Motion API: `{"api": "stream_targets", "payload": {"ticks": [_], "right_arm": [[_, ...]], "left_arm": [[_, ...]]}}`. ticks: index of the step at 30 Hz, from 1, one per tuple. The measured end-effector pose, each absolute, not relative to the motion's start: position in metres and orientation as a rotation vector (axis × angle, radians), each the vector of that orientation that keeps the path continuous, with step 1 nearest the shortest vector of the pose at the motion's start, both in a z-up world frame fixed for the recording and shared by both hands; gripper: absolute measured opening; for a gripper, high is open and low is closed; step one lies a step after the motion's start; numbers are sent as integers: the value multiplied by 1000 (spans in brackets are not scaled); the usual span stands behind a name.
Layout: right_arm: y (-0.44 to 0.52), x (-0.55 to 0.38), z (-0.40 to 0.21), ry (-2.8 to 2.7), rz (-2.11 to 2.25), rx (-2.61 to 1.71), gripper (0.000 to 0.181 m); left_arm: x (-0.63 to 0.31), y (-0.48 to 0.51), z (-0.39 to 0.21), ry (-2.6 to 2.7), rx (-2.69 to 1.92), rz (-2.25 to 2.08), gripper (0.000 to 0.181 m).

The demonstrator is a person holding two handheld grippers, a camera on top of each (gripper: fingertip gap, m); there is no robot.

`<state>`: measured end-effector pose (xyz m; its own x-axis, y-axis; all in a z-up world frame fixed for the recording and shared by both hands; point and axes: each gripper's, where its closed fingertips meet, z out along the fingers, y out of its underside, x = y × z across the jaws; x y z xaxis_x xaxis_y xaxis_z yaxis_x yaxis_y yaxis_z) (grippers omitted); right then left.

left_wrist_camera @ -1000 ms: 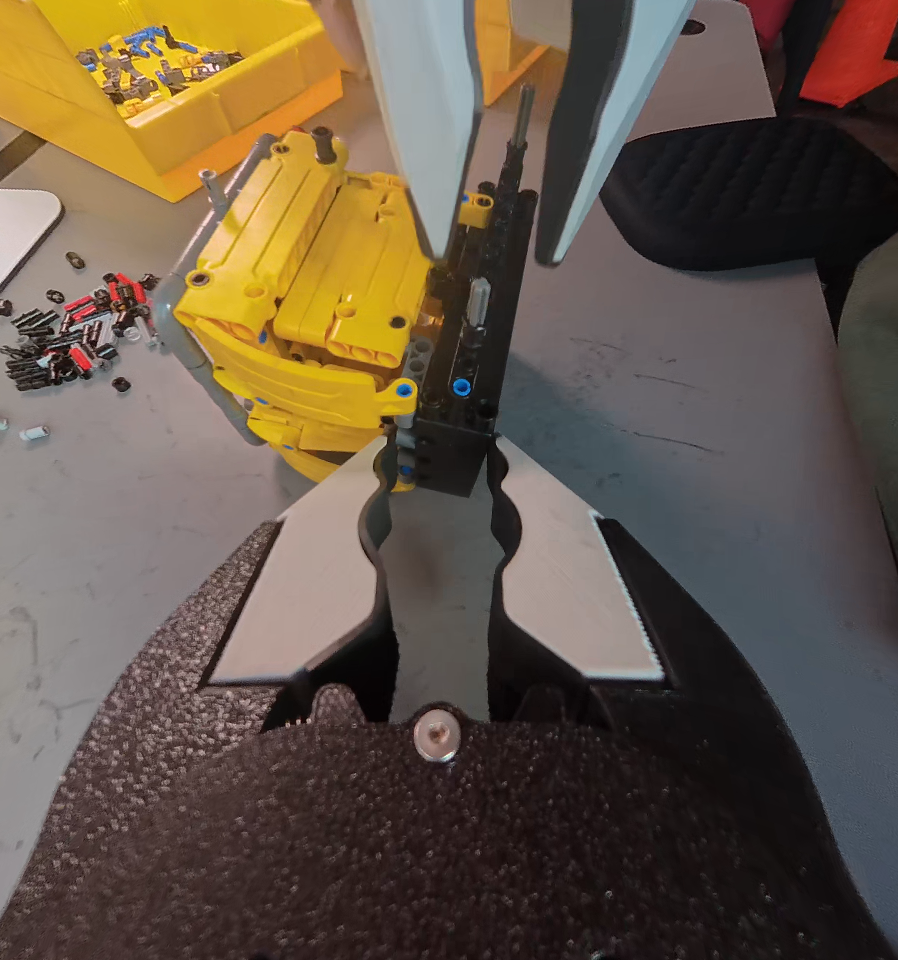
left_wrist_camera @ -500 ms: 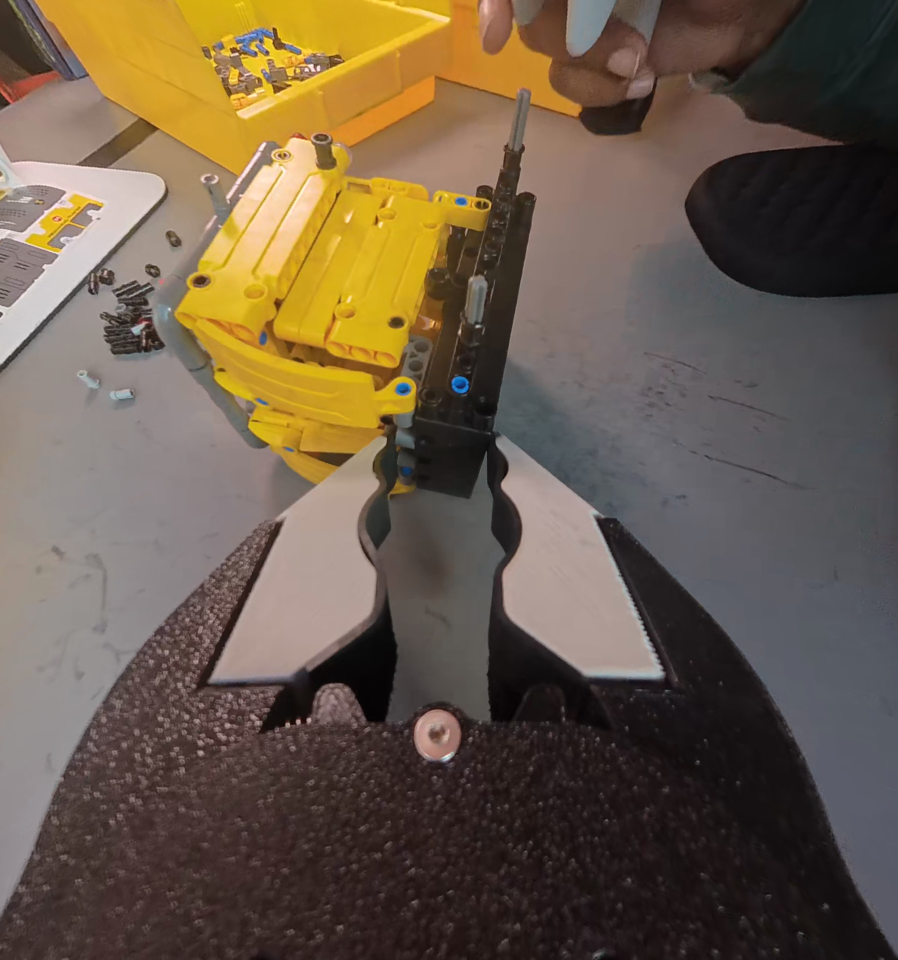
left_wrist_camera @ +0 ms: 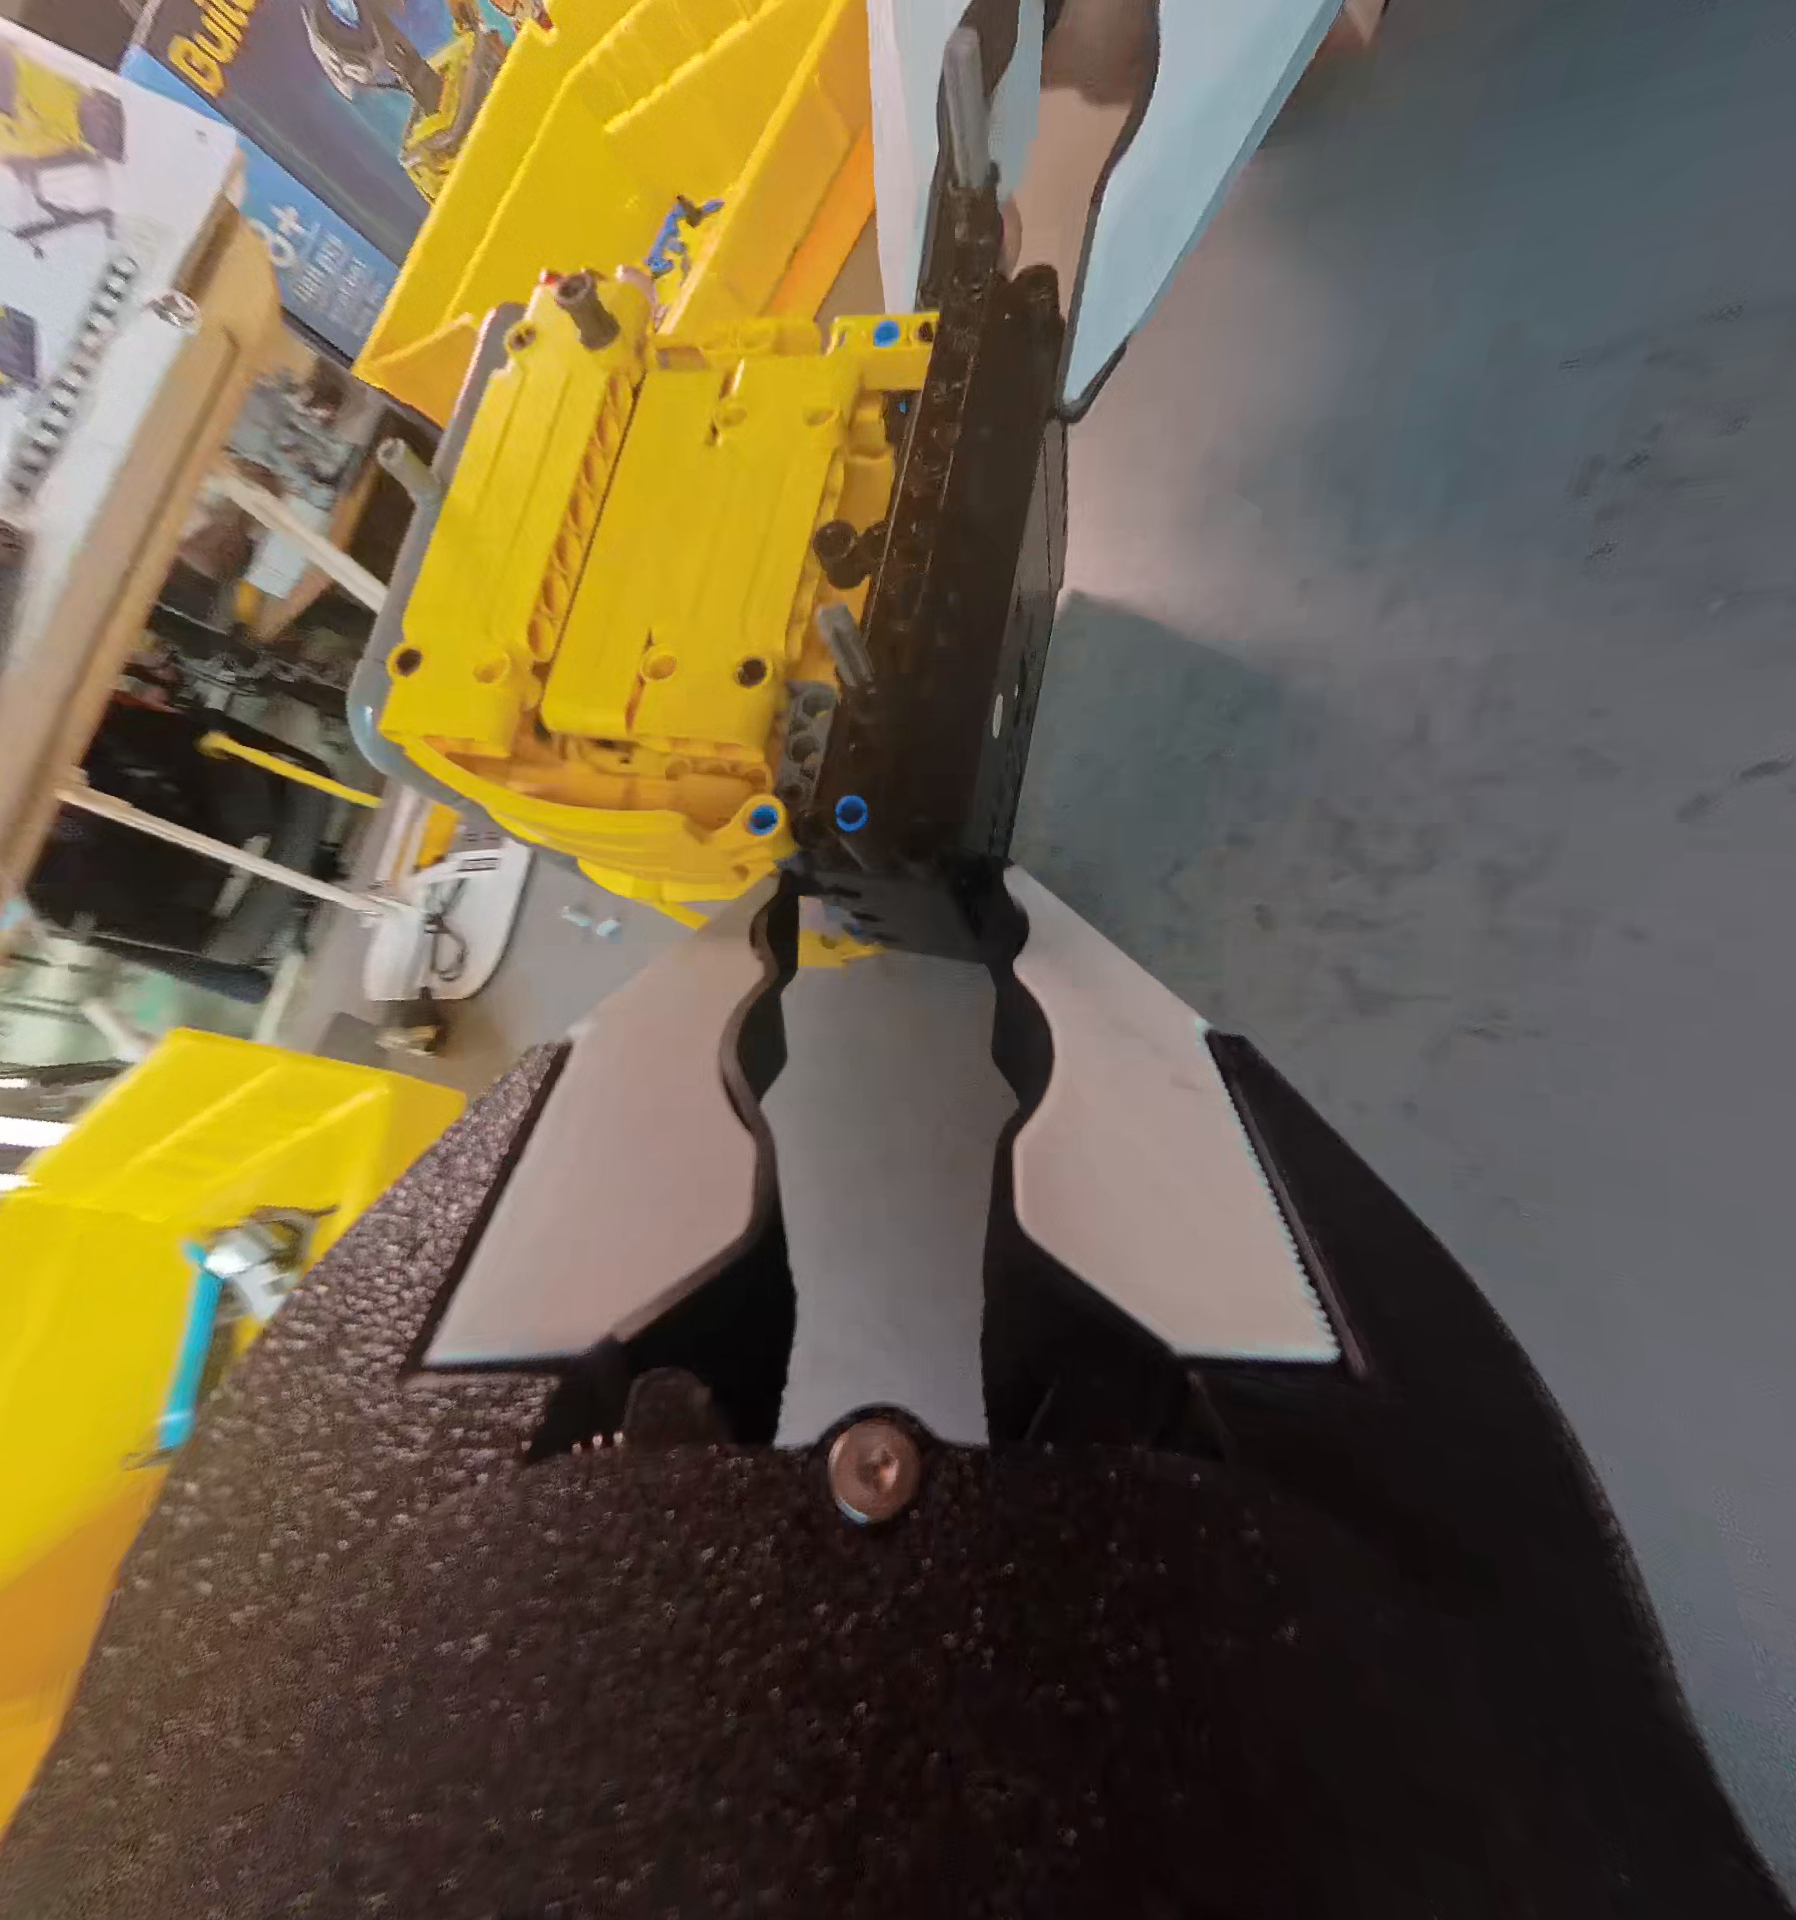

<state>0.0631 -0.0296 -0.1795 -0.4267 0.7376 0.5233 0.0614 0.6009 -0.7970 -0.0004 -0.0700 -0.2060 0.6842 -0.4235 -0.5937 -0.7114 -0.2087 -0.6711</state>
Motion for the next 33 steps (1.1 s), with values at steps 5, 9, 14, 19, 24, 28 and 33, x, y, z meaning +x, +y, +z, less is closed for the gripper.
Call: {"api": "stream_targets", "payload": {"ticks": [5, 9, 14, 19, 24, 28, 33], "right_arm": [[-33, 66, -191, -1882, 590, -411, 25], [-36, 68, -193, -1882, 528, -374, 25], [-36, 70, -195, -1874, 485, -365, 25], [-33, 68, -196, -1863, 435, -358, 25], [-30, 67, -195, -1855, 448, -376, 25], [-30, 67, -195, -1847, 455, -389, 25], [-31, 68, -188, -1825, 548, -455, 26]], "left_arm": [[-12, -64, -204, 988, -1760, 688, 35], [-13, -64, -203, 1009, -1736, 764, 35], [-12, -64, -201, 1024, -1720, 811, 35], [-15, -65, -213, 1060, -1774, 824, 31], [-14, -65, -216, 1051, -1796, 761, 31], [-11, -67, -215, 1003, -1823, 638, 31], [-4, -73, -208, 909, -1849, 428, 31]]}}
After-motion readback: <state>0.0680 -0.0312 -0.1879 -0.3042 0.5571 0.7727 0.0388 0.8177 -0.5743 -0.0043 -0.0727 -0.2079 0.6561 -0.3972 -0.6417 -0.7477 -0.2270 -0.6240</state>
